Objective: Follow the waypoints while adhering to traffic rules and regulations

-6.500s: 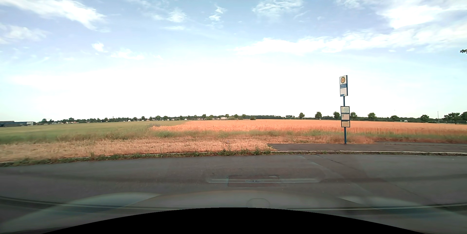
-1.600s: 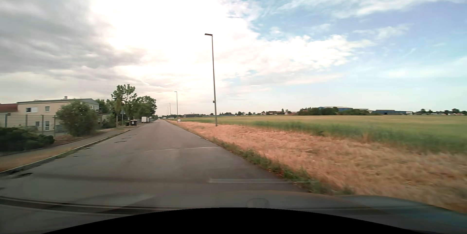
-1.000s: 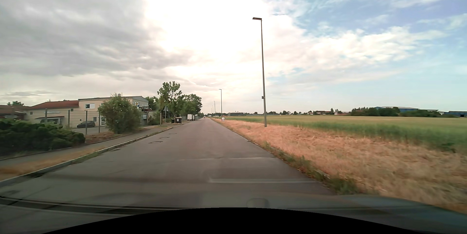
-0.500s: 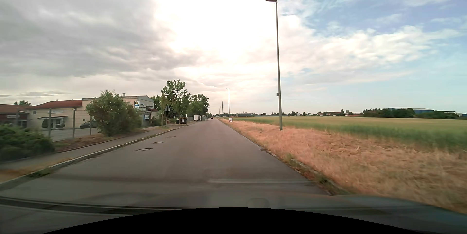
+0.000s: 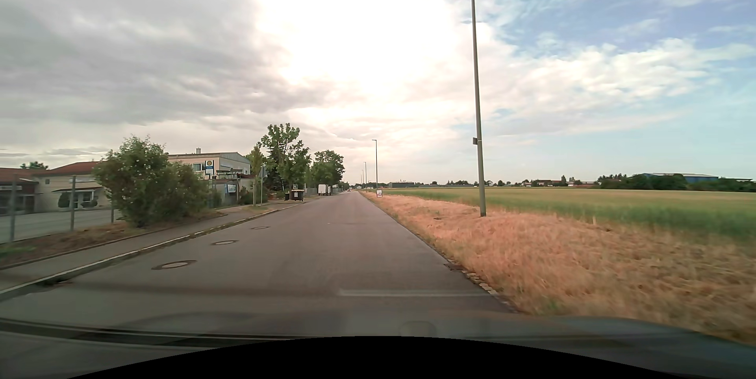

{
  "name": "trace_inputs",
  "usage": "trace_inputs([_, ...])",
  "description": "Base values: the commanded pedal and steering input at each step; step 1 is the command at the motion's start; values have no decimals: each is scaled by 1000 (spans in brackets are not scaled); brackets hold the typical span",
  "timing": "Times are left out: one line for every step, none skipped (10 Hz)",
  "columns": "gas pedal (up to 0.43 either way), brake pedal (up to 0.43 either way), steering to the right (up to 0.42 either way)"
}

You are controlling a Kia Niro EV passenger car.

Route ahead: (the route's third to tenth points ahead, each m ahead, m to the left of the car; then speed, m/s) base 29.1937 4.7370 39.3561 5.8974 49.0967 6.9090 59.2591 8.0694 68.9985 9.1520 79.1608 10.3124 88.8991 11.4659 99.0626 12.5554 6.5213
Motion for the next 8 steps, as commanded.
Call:
trace_inputs([248, 0, -46])
trace_inputs([248, 0, -46])
trace_inputs([248, 0, -43])
trace_inputs([248, 0, -42])
trace_inputs([240, 0, -43])
trace_inputs([240, 0, -42])
trace_inputs([240, 0, -45])
trace_inputs([240, 0, -46])
